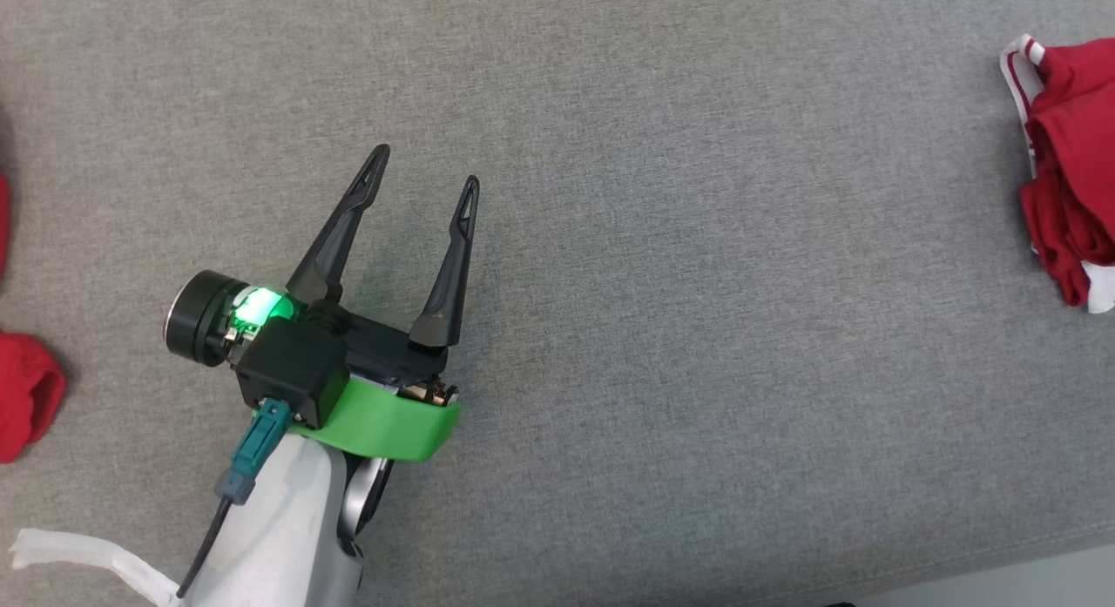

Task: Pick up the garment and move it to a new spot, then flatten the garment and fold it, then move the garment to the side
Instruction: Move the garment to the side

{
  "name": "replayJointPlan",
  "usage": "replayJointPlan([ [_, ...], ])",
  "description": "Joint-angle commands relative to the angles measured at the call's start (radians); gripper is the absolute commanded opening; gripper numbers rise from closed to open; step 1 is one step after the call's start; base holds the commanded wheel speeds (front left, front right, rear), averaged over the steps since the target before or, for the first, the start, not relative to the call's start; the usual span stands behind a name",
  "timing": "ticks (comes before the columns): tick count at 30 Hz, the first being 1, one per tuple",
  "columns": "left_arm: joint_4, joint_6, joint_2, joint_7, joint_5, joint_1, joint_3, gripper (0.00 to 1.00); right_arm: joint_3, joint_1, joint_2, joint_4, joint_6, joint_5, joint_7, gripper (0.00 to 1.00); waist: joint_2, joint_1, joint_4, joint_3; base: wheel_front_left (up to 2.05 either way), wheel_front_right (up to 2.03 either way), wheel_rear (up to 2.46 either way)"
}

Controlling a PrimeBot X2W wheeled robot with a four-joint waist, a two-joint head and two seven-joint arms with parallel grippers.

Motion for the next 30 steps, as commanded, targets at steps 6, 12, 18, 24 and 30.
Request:
replayJointPlan([
  [6,0.011,-0.003,0.000,-0.003,-0.004,-0.013,0.001,1.00,-0.049,-0.012,0.030,0.016,-0.002,-0.036,-0.003,1.00,-0.0001,-0.0001,0.019,-0.020,0.00,0.00,0.00],
  [12,0.020,-0.003,-0.014,-0.003,-0.024,0.021,0.011,1.00,-0.068,0.029,0.073,-0.048,-0.002,-0.053,-0.003,1.00,-0.0001,-0.0001,0.034,-0.095,0.00,0.00,0.00],
  [18,0.022,-0.002,-0.026,-0.003,-0.052,0.076,0.039,1.00,-0.018,0.102,0.165,-0.253,-0.002,-0.013,-0.003,1.00,-0.0001,-0.0001,0.053,-0.204,0.00,0.00,0.00],
  [24,0.016,0.003,-0.032,-0.003,-0.065,0.128,0.075,1.00,0.043,0.196,0.260,-0.474,-0.002,0.067,-0.003,1.00,-0.0001,-0.0001,0.085,-0.286,0.00,0.00,0.00],
  [30,0.015,0.014,-0.034,-0.003,-0.093,0.180,0.097,1.00,0.050,0.309,0.388,-0.632,-0.002,0.133,-0.003,1.00,-0.0001,-0.0001,0.114,-0.339,0.00,0.00,0.00],
])
